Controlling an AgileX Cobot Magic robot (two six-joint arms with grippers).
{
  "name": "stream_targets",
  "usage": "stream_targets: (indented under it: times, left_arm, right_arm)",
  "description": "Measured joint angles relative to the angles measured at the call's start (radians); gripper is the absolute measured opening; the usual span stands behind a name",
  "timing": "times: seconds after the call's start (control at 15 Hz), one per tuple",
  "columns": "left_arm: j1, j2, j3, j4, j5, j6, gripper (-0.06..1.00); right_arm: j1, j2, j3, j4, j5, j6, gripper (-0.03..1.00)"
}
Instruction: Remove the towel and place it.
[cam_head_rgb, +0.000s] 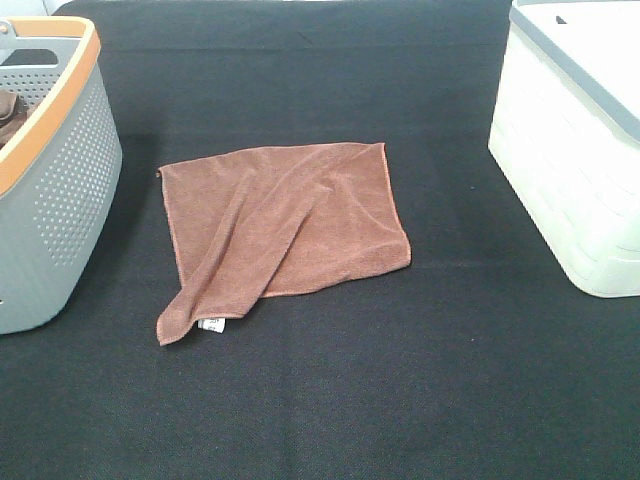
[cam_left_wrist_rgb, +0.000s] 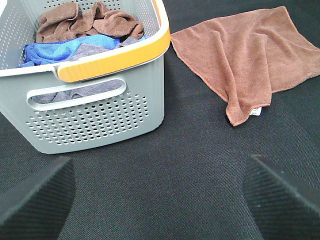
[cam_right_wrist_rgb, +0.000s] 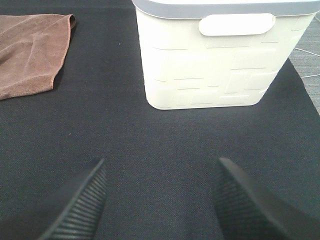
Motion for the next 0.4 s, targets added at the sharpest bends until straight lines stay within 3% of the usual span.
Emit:
stream_targets:
  times: [0.4]
  left_arm:
    - [0.0, 0.0, 0.0, 0.0, 0.0, 0.0, 0.87]
  right_arm:
    - [0.0, 0.0, 0.0, 0.0, 0.0, 0.0, 0.59]
